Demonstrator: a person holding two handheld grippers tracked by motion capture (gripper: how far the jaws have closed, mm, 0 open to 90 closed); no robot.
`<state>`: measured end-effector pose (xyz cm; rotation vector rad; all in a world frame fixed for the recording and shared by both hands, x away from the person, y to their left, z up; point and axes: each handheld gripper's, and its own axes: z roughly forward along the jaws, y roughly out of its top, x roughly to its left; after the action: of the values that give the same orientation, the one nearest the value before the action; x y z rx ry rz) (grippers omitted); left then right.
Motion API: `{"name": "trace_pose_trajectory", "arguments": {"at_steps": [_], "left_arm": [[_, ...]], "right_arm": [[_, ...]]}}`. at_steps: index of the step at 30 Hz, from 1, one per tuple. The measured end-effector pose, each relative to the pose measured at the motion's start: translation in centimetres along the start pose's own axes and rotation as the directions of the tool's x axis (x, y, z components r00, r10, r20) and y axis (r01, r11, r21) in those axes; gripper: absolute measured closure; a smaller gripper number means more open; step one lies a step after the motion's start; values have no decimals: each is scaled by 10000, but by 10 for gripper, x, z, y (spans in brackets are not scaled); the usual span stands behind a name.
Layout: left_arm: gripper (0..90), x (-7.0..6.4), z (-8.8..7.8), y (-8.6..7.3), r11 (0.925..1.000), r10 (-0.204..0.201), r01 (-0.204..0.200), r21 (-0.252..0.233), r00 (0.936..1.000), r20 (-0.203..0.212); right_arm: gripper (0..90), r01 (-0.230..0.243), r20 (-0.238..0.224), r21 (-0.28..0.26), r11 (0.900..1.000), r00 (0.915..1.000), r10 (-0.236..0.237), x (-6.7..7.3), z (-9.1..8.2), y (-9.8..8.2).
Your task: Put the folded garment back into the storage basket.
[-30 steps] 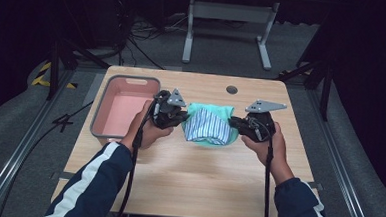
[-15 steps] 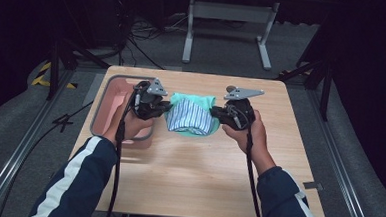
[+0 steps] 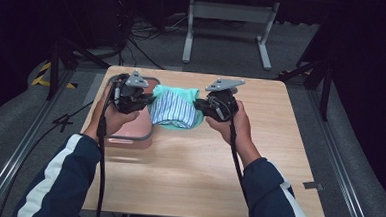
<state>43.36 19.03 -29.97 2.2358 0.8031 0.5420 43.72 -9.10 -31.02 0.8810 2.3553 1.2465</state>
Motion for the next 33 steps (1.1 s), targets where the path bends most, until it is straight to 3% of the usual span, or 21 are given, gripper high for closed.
{"name": "trace_pose_trajectory", "arguments": {"at_steps": [1,13,22,33], "left_arm": [[853,2,-2,-1,9998,-169,169,-49,9999,-30],[853,24,-17,-18,9992,-364,372,119,9978,-557],[853,44,-27,-38,9955,-941,943,-18,9925,-782],[853,59,-38,-54,9935,-1125,1141,62,9863,-1209]], "right_arm": [[847,20,-77,-49,10000,10000,-21,3,4,4],[847,293,-287,-59,9996,9992,-295,19,26,23],[847,615,-504,112,9980,9969,-609,35,52,39],[847,806,-795,342,9962,9938,-777,54,82,52]]}}
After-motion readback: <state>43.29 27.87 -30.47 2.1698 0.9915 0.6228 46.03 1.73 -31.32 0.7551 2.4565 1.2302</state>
